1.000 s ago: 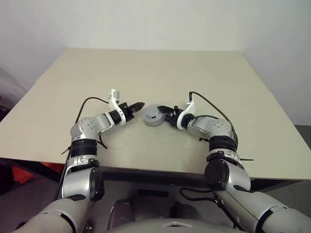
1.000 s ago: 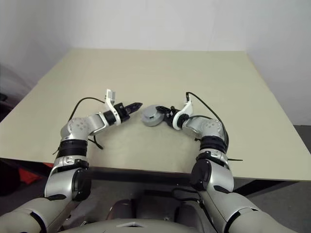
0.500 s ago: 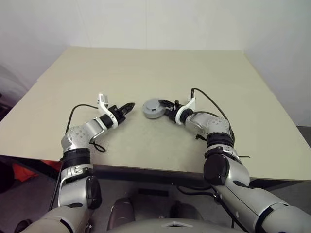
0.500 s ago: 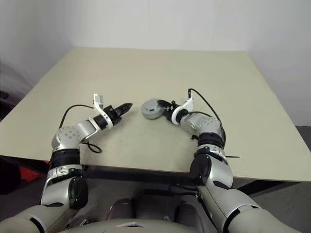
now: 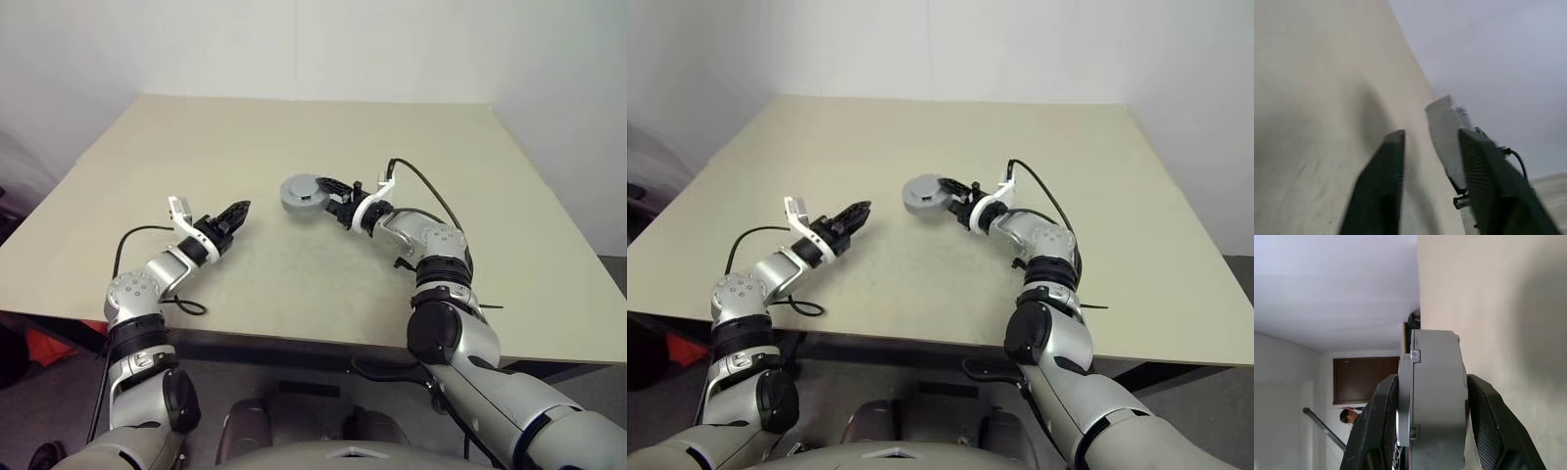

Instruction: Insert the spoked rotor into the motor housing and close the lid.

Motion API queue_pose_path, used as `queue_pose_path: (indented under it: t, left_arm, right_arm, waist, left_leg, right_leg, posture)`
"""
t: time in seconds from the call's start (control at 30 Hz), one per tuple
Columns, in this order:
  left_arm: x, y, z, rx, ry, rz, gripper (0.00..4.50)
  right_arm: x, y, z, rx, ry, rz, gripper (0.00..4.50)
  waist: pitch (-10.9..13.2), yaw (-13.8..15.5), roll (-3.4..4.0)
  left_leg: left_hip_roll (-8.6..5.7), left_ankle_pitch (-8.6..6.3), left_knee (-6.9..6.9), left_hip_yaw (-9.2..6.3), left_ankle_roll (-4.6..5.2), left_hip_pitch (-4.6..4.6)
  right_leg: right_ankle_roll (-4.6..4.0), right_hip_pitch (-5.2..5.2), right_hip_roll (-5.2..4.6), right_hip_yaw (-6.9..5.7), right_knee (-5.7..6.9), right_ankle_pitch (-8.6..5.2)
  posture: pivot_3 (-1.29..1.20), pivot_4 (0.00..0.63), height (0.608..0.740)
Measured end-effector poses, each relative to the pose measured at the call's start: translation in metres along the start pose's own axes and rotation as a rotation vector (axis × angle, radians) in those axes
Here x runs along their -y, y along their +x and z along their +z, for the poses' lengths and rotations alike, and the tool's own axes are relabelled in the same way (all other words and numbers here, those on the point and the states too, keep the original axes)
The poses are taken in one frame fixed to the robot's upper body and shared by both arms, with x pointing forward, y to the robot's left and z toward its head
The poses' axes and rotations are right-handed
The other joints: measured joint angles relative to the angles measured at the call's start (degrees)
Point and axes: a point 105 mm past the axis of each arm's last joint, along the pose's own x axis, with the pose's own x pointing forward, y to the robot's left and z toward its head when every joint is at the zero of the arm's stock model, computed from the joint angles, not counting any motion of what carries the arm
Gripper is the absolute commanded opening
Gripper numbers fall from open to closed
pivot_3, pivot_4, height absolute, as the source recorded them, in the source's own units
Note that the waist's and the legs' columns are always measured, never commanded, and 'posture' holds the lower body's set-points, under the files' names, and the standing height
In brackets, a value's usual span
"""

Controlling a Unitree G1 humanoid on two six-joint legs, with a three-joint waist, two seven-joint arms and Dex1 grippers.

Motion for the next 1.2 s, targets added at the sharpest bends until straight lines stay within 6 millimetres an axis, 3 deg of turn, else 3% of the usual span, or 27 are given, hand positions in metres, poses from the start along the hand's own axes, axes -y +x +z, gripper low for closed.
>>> queue_pose_path:
  t: [0.2,0.53,0.9,1.0,1.17,1.2]
  left_arm:
    - [0.008,0.002,-0.009,-0.04,-0.119,-0.071,4.46]
    - [0.025,0.027,-0.03,-0.153,-0.278,-0.171,4.46]
    - [0.047,0.054,-0.039,-0.196,-0.301,-0.253,4.46]
    - [0.045,0.055,-0.039,-0.192,-0.302,-0.247,3.88]
    - [0.041,0.056,-0.042,-0.193,-0.298,-0.223,2.26]
    - [0.041,0.057,-0.043,-0.192,-0.305,-0.229,2.12]
  right_arm:
    - [-0.012,-0.002,-0.007,-0.052,-0.016,0.04,2.06]
    - [-0.02,-0.004,-0.019,-0.11,-0.047,0.075,2.06]
    - [-0.017,-0.007,-0.02,-0.116,-0.078,0.057,2.06]
    - [-0.017,-0.007,-0.019,-0.113,-0.084,0.055,2.06]
    - [-0.021,-0.006,-0.019,-0.111,-0.098,0.068,2.06]
    - [-0.021,-0.006,-0.019,-0.109,-0.099,0.072,2.06]
  waist:
    - [0.0,0.1,-0.02]
    - [0.0,0.5,-0.03]
    - [0.0,1.5,-0.04]
    - [0.0,1.5,-0.04]
    - [0.0,1.6,-0.04]
    - [0.0,1.6,-0.04]
  left_leg:
    - [0.0,0.0,0.09,-0.01,-0.01,0.0]
    - [-0.04,0.0,0.16,-0.01,-0.02,0.0]
    - [-0.04,0.0,0.19,-0.01,-0.02,0.0]
    - [-0.04,0.0,0.19,-0.02,-0.02,0.0]
    - [-0.04,0.0,0.22,-0.02,-0.02,-0.01]
    - [-0.04,0.0,0.23,-0.02,-0.02,-0.01]
  right_leg:
    - [0.01,0.0,0.0,0.02,0.09,0.01]
    - [0.13,0.02,-0.01,0.11,0.11,0.08]
    - [0.15,0.02,-0.02,0.11,0.13,0.09]
    - [0.16,0.01,-0.02,0.1,0.15,0.09]
    - [0.16,0.02,-0.03,0.1,0.17,0.1]
    - [0.17,0.02,-0.03,0.1,0.18,0.1]
  posture:
    - [0.0,0.0,0.74]
    - [0.0,0.0,0.74]
    - [0.0,0.0,0.74]
    - [0.0,0.0,0.74]
    - [0.0,0.0,0.74]
    - [0.0,0.0,0.74]
